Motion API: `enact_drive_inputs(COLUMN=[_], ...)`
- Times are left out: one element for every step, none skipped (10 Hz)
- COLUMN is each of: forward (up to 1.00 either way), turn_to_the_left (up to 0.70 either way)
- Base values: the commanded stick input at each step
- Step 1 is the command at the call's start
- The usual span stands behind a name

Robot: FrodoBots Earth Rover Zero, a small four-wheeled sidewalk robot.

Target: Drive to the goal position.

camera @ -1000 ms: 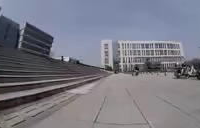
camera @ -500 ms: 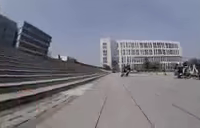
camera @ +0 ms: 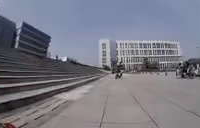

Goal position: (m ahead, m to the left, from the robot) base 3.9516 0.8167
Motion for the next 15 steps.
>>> enact_drive_inputs(forward=[0.58,0.17,0.0,0.0,0.0,0.0,0.0,-0.19,-0.38,-0.57,-0.77,-0.57,-0.07,0.0,0.0], turn_to_the_left=[0.0,0.0,0.0,0.0,0.0,0.0,0.0,0.0,0.0,0.0,0.0,0.0,0.0,0.0,0.0])
